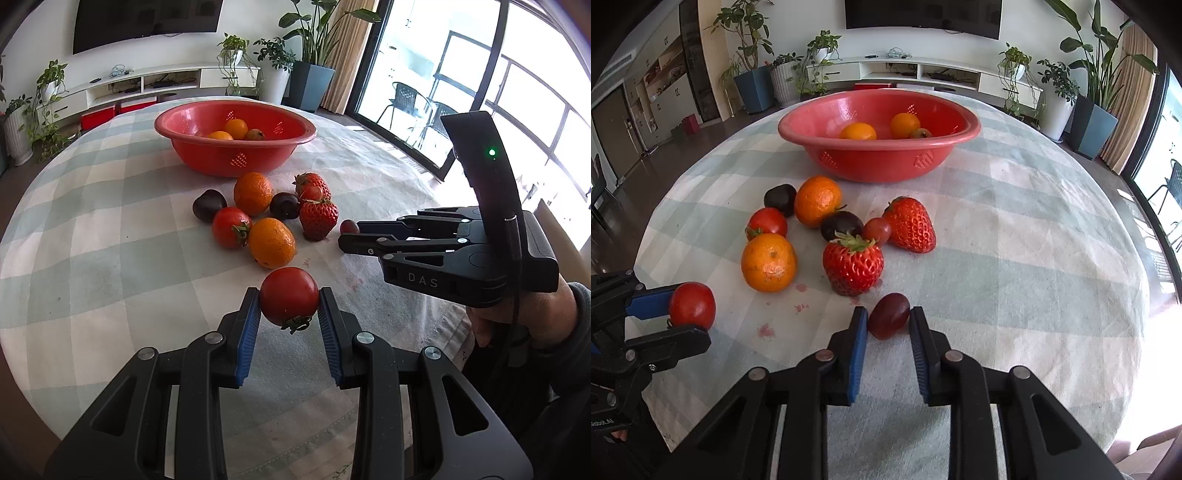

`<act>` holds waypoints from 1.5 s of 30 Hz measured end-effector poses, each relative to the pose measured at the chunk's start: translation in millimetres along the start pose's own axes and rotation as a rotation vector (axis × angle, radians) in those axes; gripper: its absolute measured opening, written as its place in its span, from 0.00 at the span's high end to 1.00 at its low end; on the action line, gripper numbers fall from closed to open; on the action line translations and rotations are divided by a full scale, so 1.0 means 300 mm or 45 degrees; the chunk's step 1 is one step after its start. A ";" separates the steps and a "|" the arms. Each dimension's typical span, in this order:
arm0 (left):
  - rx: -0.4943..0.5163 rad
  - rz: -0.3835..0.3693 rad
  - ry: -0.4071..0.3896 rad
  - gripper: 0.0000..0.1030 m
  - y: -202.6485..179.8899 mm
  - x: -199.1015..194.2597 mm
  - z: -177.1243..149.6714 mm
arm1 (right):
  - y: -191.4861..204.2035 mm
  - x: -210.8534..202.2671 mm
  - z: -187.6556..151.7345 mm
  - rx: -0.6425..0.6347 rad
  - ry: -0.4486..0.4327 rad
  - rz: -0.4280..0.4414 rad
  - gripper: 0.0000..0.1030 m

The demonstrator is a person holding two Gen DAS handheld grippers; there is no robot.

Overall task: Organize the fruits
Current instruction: 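Grasp a red tomato with the left gripper while the right gripper grasps a dark red grape, then carry the tomato and grape into the red colander and open both grippers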

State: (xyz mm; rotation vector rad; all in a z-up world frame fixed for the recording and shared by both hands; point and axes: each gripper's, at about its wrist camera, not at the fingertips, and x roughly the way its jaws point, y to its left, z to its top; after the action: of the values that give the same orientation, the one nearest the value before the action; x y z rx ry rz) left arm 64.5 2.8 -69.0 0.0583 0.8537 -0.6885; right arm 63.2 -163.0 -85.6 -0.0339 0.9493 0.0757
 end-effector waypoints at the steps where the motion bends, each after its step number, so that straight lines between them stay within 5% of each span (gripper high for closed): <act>1: -0.001 0.002 -0.002 0.71 0.000 0.000 0.001 | -0.001 -0.001 -0.001 0.002 0.000 0.001 0.77; 15: -0.023 0.047 -0.058 0.71 0.046 -0.057 0.055 | -0.140 -0.152 0.054 0.124 -0.140 0.060 0.78; 26: 0.087 0.149 -0.149 0.71 0.116 -0.093 0.365 | -0.191 -0.224 0.299 0.032 -0.281 0.095 0.78; 35: 0.138 0.215 -0.051 0.71 0.207 0.109 0.589 | -0.101 -0.068 0.480 -0.105 -0.217 0.166 0.78; 45: 0.184 0.237 0.086 0.71 0.261 0.341 0.607 | -0.078 0.149 0.512 -0.172 -0.068 0.154 0.78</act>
State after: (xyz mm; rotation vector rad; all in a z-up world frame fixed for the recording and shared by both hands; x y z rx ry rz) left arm 279.4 -47.6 -37.0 0.2889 0.8505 -0.5749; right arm 215.7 -174.4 -32.7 -0.0989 0.8914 0.2512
